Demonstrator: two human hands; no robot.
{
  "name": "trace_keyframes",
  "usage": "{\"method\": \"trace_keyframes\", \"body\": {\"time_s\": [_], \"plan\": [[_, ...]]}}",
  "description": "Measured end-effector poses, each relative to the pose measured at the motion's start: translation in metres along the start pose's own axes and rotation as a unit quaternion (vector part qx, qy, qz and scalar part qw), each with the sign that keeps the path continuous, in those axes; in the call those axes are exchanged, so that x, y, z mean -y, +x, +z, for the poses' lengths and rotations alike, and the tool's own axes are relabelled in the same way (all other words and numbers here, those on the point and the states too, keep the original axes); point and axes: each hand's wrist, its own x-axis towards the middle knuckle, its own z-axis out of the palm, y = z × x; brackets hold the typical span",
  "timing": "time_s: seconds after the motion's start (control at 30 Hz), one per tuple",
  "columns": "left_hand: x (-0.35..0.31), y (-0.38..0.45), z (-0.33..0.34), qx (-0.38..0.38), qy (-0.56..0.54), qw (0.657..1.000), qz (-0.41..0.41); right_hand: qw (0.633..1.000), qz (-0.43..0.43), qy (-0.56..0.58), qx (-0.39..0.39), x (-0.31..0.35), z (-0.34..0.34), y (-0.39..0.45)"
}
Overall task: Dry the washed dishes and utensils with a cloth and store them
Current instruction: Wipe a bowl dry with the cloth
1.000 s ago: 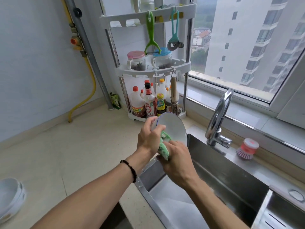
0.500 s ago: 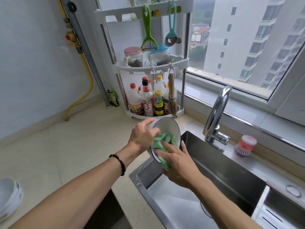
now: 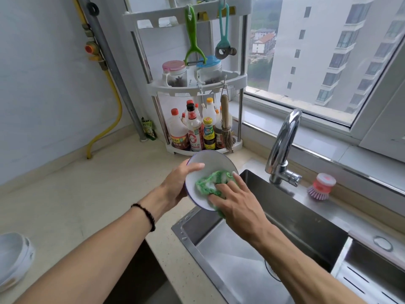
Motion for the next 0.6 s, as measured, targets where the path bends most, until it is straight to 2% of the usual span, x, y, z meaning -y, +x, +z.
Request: {"method": "trace_keyframes", "body": {"time_s": [0.1, 0.17, 0.2, 0.23, 0.27, 0.33, 0.4, 0.5, 0.57, 0.6], "plan": [[0.025, -0.008, 0.018, -0.074, -0.097, 0.991, 0.048, 0.994, 0.076, 0.078, -0.006, 0.018, -0.008, 0.013], [0.026, -0.007, 0.026, -0.139, -0.115, 0.981, 0.071, 0.983, 0.095, 0.156, 0.03, 0.034, -0.011, 0.019], [0.022, -0.008, 0.026, -0.162, -0.092, 0.978, 0.09, 0.972, 0.106, 0.193, 0.078, 0.038, -0.014, 0.019], [0.018, -0.008, 0.024, -0.164, -0.062, 0.979, 0.105, 0.963, 0.112, 0.205, 0.136, 0.038, -0.018, 0.016], [0.013, -0.01, 0.021, -0.147, -0.03, 0.982, 0.112, 0.965, 0.101, 0.166, 0.174, 0.032, -0.02, 0.012], [0.004, -0.016, 0.016, -0.096, 0.006, 0.99, 0.103, 0.98, 0.05, 0.055, 0.187, 0.017, -0.023, 0.004], [0.004, -0.014, 0.014, -0.1, 0.029, 0.99, 0.1, 0.981, 0.038, 0.008, 0.19, 0.011, -0.022, 0.003], [0.007, -0.01, 0.017, -0.159, 0.015, 0.982, 0.099, 0.971, 0.1, 0.089, 0.198, 0.037, -0.023, 0.006], [0.01, -0.01, 0.015, -0.155, 0.029, 0.983, 0.093, 0.964, 0.119, 0.151, 0.183, 0.047, -0.021, 0.003], [0.01, -0.013, 0.013, -0.139, 0.047, 0.985, 0.087, 0.967, 0.101, 0.148, 0.18, 0.045, -0.022, 0.0]]}}
